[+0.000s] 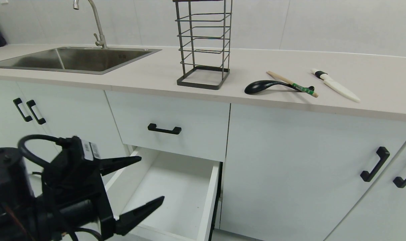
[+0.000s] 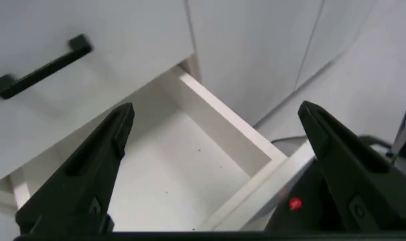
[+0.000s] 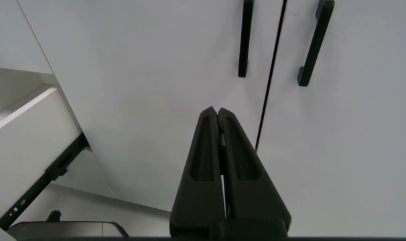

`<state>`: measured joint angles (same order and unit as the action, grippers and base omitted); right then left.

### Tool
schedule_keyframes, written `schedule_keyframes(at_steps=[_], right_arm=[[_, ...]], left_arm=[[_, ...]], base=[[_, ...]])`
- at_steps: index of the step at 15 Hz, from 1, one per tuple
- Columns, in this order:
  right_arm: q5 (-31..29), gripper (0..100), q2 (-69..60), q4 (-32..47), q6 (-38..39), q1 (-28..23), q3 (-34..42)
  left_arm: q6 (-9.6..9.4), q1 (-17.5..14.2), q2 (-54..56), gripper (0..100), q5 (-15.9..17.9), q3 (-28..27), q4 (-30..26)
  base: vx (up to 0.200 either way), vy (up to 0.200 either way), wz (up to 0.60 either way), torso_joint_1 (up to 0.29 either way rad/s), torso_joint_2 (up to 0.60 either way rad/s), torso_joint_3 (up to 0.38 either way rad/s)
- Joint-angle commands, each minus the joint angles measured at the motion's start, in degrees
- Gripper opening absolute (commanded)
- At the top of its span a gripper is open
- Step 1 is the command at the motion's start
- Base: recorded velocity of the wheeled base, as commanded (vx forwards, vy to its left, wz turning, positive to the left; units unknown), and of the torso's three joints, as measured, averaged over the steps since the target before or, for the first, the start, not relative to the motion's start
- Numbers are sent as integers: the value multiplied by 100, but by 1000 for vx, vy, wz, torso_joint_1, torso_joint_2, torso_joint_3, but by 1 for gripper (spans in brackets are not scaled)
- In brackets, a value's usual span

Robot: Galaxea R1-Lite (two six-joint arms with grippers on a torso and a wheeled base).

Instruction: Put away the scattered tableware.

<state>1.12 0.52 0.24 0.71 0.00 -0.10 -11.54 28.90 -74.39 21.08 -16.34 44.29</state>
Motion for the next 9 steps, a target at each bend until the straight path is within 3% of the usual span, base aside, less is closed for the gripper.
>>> schedule_keyframes(at_steps=[1,4,5,9], right_arm=[[2,0,9,2,-9,0,1],[2,0,9,2,0,0,1],[2,0,9,2,0,0,1],[2,0,9,2,0,0,1]], left_arm=[[240,-957,197,100,547,-28,159],[-129,-1027,232,100,529,447,704],[-138,-1089,434,100,520,526,757],[-155,-1862,1207,100,432,728,704]], base=[[0,0,0,0,0,0],[0,0,0,0,0,0],[0,0,0,0,0,0],[0,0,0,0,0,0]])
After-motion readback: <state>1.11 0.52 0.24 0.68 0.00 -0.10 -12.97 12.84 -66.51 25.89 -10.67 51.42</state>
